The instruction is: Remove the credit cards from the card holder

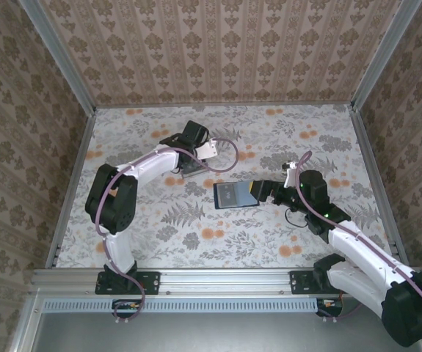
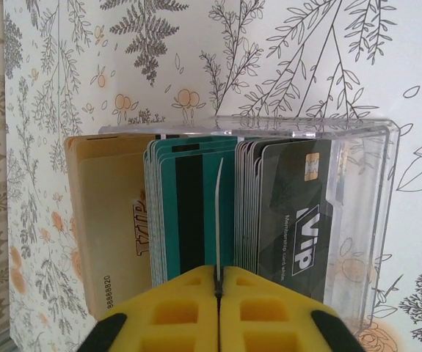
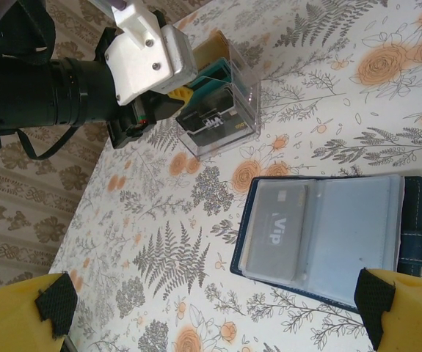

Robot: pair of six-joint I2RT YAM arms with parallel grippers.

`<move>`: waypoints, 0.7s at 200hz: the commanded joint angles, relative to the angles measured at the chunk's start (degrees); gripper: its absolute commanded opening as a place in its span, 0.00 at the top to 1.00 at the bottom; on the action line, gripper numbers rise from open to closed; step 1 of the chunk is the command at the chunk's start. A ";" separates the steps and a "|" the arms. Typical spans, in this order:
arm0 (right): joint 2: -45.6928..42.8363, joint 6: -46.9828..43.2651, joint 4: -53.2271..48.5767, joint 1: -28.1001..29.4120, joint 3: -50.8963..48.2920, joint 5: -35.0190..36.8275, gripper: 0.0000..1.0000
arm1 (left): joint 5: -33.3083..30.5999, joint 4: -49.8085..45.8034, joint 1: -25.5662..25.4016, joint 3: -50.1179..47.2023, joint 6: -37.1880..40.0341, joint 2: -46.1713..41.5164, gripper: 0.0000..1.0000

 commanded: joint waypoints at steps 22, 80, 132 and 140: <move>0.25 -0.65 0.31 0.40 0.06 0.91 0.00 | -1.73 1.29 1.69 1.90 -0.32 1.77 0.75; 0.28 -0.79 0.33 0.45 0.15 0.84 0.00 | -3.35 1.80 2.99 3.39 -1.72 2.47 0.74; 0.82 -1.34 -0.38 0.47 0.42 1.35 0.00 | -1.26 1.25 3.56 2.92 -12.35 -5.06 0.60; 1.19 -1.44 -0.64 0.47 0.57 1.61 0.00 | -0.32 0.88 3.51 2.50 -15.30 -6.96 0.51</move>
